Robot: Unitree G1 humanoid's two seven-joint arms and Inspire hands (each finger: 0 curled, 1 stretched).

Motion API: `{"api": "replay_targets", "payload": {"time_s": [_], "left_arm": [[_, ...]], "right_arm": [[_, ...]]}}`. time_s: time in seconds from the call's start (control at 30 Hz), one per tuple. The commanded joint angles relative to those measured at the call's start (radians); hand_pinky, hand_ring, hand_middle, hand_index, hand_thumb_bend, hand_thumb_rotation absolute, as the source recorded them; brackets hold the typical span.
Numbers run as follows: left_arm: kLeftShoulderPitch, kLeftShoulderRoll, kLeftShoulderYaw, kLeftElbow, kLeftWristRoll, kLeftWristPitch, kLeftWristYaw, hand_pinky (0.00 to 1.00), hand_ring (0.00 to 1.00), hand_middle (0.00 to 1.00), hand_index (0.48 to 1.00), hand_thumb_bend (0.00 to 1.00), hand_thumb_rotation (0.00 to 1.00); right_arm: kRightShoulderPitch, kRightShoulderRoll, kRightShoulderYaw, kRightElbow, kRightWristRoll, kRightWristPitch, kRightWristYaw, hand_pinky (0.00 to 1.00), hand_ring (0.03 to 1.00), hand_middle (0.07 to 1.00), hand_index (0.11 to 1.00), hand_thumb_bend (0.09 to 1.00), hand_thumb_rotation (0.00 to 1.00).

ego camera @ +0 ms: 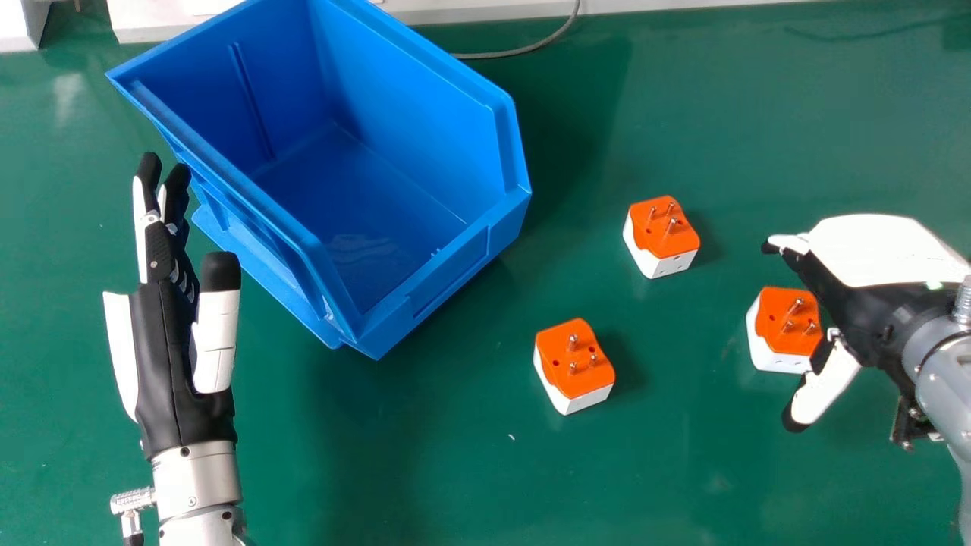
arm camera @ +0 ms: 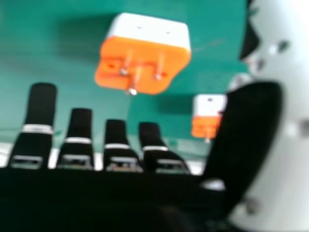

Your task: Pick all objects and put in blue box

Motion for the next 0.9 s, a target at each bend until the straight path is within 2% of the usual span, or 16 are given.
{"api": "replay_targets", "payload": {"time_s": [0.0,0.13,0.33,0.47,0.57,0.67,0.8,0.87], "left_arm": [[-0.006,0.001,0.0,-0.02,-0.002,-0.019,0.0,0.99,0.97,0.95,0.967,0.99,0.95],[-0.003,0.0,-0.002,-0.027,-0.001,-0.012,-0.001,0.99,0.97,0.95,0.966,0.98,0.95],[-0.004,-0.001,-0.001,-0.024,0.008,-0.013,0.007,0.99,0.97,0.95,0.965,0.98,0.95],[-0.008,-0.003,-0.001,-0.021,0.002,-0.014,0.006,0.99,0.97,0.95,0.964,0.98,0.95],[-0.01,-0.003,-0.003,-0.019,0.002,-0.018,0.005,0.99,0.96,0.95,0.964,0.98,0.94],[-0.013,-0.004,-0.004,-0.012,-0.005,-0.021,-0.002,0.99,0.97,0.95,0.965,0.98,0.94],[-0.015,-0.004,-0.002,-0.006,0.002,-0.022,0.004,1.0,0.97,0.95,0.966,0.98,0.94],[-0.016,-0.003,-0.001,-0.003,0.001,-0.025,0.003,1.0,0.97,0.95,0.966,0.98,0.94]], "right_arm": [[-0.042,-0.031,0.006,0.022,0.015,-0.009,-0.029,0.63,0.862,0.923,0.895,0.885,0.14],[-0.076,-0.063,0.038,0.09,0.038,-0.047,-0.053,0.62,0.857,0.921,0.891,0.877,0.13],[-0.113,-0.088,0.072,0.192,0.086,-0.103,-0.119,0.64,0.842,0.904,0.883,0.879,0.14],[-0.136,-0.091,0.092,0.245,0.109,-0.114,-0.14,0.64,0.83,0.892,0.876,0.875,0.13],[-0.159,-0.096,0.114,0.3,0.119,-0.133,-0.171,0.63,0.821,0.886,0.872,0.876,0.12],[-0.177,-0.105,0.141,0.349,0.116,-0.153,-0.206,0.61,0.809,0.881,0.869,0.878,0.11],[-0.204,-0.106,0.163,0.4,0.141,-0.162,-0.21,0.59,0.795,0.875,0.864,0.876,0.09],[-0.22,-0.109,0.179,0.43,0.139,-0.171,-0.217,0.6,0.794,0.876,0.865,0.874,0.07]]}}
